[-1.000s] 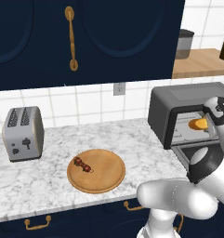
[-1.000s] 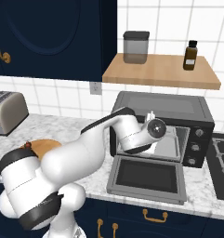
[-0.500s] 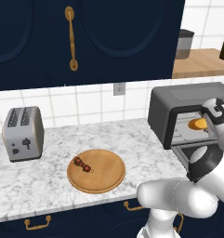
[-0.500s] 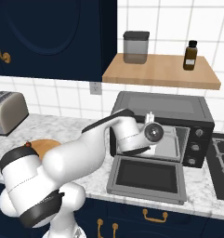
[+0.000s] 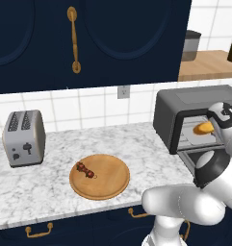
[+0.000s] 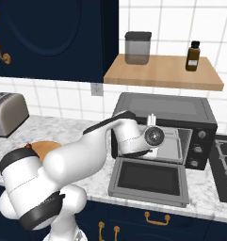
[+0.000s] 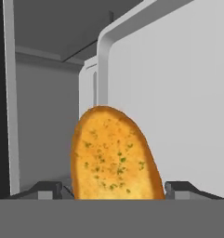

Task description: Pick up the kebab skewer and baguette bread, and place them inside the toaster oven. Close the toaster oven door and start by setting the timer.

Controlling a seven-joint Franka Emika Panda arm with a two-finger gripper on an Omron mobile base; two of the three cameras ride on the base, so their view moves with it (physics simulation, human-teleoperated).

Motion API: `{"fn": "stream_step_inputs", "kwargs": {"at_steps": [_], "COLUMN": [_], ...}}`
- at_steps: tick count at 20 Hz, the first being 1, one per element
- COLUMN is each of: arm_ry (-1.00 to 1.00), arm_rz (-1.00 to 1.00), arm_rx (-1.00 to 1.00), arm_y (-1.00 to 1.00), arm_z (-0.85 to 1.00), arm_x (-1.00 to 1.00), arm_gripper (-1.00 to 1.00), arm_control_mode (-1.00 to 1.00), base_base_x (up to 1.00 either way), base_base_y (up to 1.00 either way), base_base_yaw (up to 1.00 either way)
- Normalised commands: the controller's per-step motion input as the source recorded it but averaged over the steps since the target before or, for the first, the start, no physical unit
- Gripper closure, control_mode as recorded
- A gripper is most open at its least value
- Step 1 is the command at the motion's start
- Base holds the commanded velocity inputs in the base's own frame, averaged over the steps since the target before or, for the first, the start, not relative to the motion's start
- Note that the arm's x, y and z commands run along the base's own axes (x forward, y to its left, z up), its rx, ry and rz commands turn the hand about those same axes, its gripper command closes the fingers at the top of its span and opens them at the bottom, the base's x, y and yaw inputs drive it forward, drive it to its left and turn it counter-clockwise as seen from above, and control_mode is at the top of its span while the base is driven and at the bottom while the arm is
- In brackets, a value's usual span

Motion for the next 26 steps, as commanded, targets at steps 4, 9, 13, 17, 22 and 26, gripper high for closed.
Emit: {"fn": "stream_step_inputs", "kwargs": {"at_steps": [4,9,13,17,22,26], "arm_ry": [0.0,0.0,0.0,0.0,0.0,0.0], "arm_rz": [0.0,0.0,0.0,0.0,0.03,0.17], "arm_rx": [0.0,0.0,0.0,-0.02,-0.07,-0.12], "arm_y": [0.0,0.0,-0.09,-0.16,-0.01,0.27], "arm_z": [0.0,0.0,0.06,0.19,0.29,0.29], "arm_x": [0.0,0.0,-0.28,-0.77,-0.75,-0.55], "arm_gripper": [-1.0,-1.0,-1.0,-1.0,-1.0,-1.0], "arm_control_mode": [-1.0,-1.0,-1.0,-1.0,-1.0,-1.0], "base_base_x": [0.0,0.0,0.0,0.0,0.0,0.0], "base_base_y": [0.0,0.0,0.0,0.0,0.0,0.0], "base_base_yaw": [0.0,0.0,0.0,0.0,0.0,0.0]}}
